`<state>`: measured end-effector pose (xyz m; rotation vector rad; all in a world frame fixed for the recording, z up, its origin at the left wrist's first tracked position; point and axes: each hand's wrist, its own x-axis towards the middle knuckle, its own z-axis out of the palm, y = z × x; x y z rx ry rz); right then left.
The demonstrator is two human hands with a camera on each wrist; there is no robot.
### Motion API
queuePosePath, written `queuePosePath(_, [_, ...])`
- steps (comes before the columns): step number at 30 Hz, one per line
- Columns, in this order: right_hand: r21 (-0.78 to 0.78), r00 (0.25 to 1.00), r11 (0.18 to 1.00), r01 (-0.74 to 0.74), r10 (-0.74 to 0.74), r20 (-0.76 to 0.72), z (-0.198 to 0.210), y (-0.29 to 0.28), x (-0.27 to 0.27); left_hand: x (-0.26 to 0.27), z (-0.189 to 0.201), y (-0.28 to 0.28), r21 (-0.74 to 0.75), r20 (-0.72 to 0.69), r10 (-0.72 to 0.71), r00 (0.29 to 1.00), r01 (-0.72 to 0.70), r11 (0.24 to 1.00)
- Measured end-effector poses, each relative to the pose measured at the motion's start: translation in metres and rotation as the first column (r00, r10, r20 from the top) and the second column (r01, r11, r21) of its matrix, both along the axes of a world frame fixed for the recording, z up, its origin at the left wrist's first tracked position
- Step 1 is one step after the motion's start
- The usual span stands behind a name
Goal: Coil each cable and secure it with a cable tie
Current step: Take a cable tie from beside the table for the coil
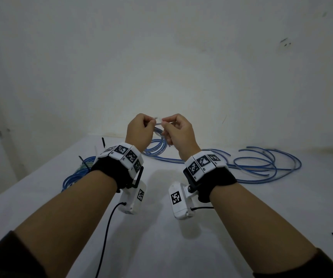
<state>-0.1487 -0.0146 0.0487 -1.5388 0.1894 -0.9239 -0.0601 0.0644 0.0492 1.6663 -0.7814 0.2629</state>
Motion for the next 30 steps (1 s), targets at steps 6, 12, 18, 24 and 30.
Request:
queuePosePath(6, [-0.042, 1.000, 0.999, -0.012, 0.012, 0.009, -0.006, 0.003, 0.005, 0.005, -0.003, 0.006, 0.007, 0.014, 0.011, 1.000, -0.012, 1.000])
queuePosePath(12, [-0.087, 0.999, 0.996, 0.029, -0.031, -0.013, -0.012, 0.004, 0.013, 0.009, -0.009, 0.013, 0.045, 0.012, -0.040, 0.999, 0.039, 0.998])
queuePosePath(18, [-0.165, 0.998, 0.985, 0.050, -0.056, -0.031, -0.022, 0.007, 0.015, 0.010, -0.015, 0.016, 0.097, 0.002, -0.066, 0.998, 0.066, 0.993])
queuePosePath(24, [-0.204, 0.989, 0.971, 0.126, -0.140, -0.057, -0.028, 0.002, 0.018, 0.014, -0.021, 0.014, 0.122, 0.037, -0.065, 0.997, 0.060, 0.991])
queuePosePath(30, [-0.211, 0.983, 0.963, 0.166, -0.179, -0.047, -0.030, -0.001, 0.017, 0.015, -0.025, 0.010, 0.155, 0.077, -0.044, 0.996, 0.032, 0.987])
